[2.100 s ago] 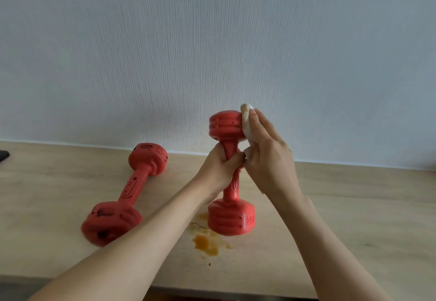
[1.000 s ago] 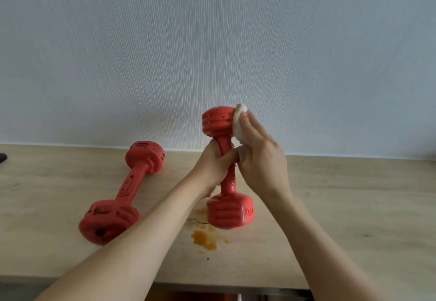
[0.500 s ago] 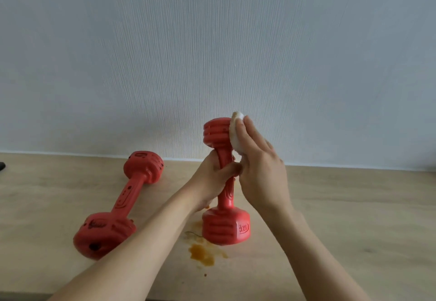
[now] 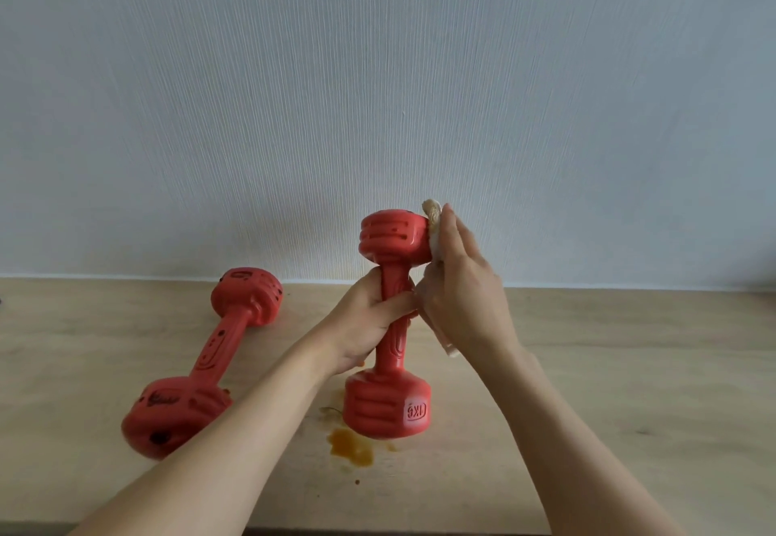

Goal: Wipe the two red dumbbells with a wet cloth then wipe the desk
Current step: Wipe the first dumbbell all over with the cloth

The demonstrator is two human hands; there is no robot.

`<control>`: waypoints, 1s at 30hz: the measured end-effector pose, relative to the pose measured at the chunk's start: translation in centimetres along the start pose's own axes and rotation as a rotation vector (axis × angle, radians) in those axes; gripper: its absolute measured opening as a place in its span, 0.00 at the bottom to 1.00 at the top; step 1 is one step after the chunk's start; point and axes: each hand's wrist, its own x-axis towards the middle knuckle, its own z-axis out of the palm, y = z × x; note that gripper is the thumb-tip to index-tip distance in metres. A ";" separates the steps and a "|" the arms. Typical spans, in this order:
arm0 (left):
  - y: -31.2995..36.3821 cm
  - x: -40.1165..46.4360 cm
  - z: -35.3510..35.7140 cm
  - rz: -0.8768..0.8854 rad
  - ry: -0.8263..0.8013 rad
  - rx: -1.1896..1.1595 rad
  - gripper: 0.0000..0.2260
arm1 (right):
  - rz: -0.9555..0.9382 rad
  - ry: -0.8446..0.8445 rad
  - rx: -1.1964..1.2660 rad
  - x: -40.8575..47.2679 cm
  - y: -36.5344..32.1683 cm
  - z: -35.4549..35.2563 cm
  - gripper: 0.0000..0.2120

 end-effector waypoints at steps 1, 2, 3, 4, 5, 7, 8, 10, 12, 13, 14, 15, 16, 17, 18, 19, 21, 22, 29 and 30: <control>0.0 0.0 0.0 -0.007 0.010 -0.011 0.08 | 0.024 -0.020 -0.017 -0.1 0.2 0.2 0.35; 0.1 -0.1 0.0 -0.016 0.017 -0.021 0.08 | 0.044 -0.041 -0.033 -0.2 0.3 0.4 0.34; 0.2 -0.1 0.0 -0.022 0.016 -0.027 0.08 | 0.061 -0.058 -0.044 -0.2 0.4 0.5 0.34; 0.4 -0.2 0.0 -0.025 0.011 -0.026 0.08 | 0.067 -0.064 -0.043 -0.2 0.4 0.4 0.34; 0.5 -0.3 0.0 -0.025 0.007 -0.020 0.08 | 0.067 -0.050 -0.022 -0.3 0.3 0.3 0.32; 0.8 -0.3 -0.1 -0.035 0.012 -0.026 0.09 | 0.053 0.015 0.049 -0.2 -0.3 -0.2 0.22; 1.0 -0.3 -0.2 -0.053 0.022 -0.041 0.08 | 0.046 0.033 0.069 -0.2 -0.7 -0.6 0.16; 1.2 -0.2 -0.5 -0.089 0.034 -0.028 0.07 | 0.037 0.034 0.070 -0.4 -1.2 -1.1 0.10; 1.3 -0.1 -0.9 -0.131 0.038 0.077 0.05 | 0.042 0.019 0.038 -0.6 -1.4 -1.5 0.09; 1.4 -0.1 -1.0 -0.160 0.038 0.122 0.04 | 0.039 0.007 0.006 -0.7 -1.4 -1.5 0.10; 1.5 -0.1 -1.1 -0.193 0.040 0.143 0.04 | 0.034 -0.006 -0.033 -0.8 -1.4 -1.6 0.11; 1.5 -0.2 -1.0 -0.226 0.048 0.133 0.03 | 0.023 -0.015 -0.068 -0.8 -1.5 -1.6 0.13; 1.5 -0.3 -0.9 -0.253 0.065 0.101 0.03 | 0.006 -0.015 -0.092 -0.9 -1.6 -1.7 0.14; 1.5 -0.4 -0.7 -0.272 0.095 0.053 0.04 | -0.016 -0.005 -0.102 -1.0 -1.6 -1.8 0.15; 1.5 -0.4 -0.5 -0.284 0.131 0.003 0.05 | -0.032 0.009 -0.110 -1.1 -1.6 -1.9 0.15; 1.5 -0.4 -0.4 -0.291 0.168 -0.032 0.06 | -0.038 0.017 -0.122 -1.2 -1.5 -2.0 0.14; 1.6 -0.4 -0.1 -0.296 0.221 -0.054 0.06 | -0.007 0.009 -0.150 -1.1 -1.2 -2.3 0.12; 1.7 -0.3 -0.1 -0.288 0.234 -0.050 0.06 | 0.015 0.005 -0.155 -1.1 -1.2 -2.5 0.11; 1.5 -0.1 -0.3 -0.153 0.234 0.152 0.06 | -0.186 0.043 -0.273 -0.9 -3.4 -3.7 0.12; 1.5 -0.1 -0.4 -0.138 0.236 0.183 0.06 | -0.224 0.062 -0.313 -1.0 -3.6 -3.8 0.13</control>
